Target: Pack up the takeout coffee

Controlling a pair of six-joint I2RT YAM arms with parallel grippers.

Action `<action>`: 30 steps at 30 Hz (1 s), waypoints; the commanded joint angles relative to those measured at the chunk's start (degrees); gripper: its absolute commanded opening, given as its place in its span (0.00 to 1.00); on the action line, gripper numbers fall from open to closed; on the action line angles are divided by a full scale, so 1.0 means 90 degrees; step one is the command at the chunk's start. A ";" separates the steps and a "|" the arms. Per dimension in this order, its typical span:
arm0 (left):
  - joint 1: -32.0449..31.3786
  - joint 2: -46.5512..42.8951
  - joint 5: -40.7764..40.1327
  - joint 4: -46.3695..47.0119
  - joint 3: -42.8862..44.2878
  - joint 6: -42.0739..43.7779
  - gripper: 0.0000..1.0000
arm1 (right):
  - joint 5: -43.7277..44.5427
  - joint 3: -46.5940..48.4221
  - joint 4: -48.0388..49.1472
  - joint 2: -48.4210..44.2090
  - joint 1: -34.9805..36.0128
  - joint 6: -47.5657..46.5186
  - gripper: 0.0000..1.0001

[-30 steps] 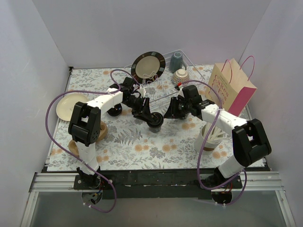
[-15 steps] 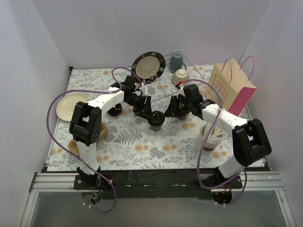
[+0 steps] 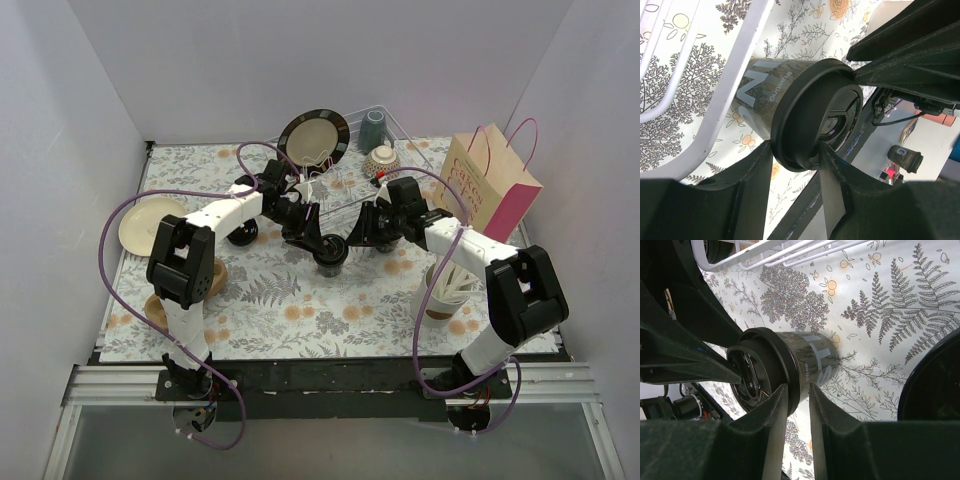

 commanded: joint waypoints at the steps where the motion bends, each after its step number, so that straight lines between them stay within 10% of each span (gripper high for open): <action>1: -0.0231 0.0939 -0.2645 0.0183 -0.0564 0.0717 0.36 | 0.0014 0.0270 0.0295 0.0109 -0.0032 -0.0049 0.32; 30: -0.0319 0.0988 -0.2986 0.0417 -0.1131 0.0638 0.35 | 0.1499 -0.0521 -0.1063 0.0909 0.0330 -0.0566 0.22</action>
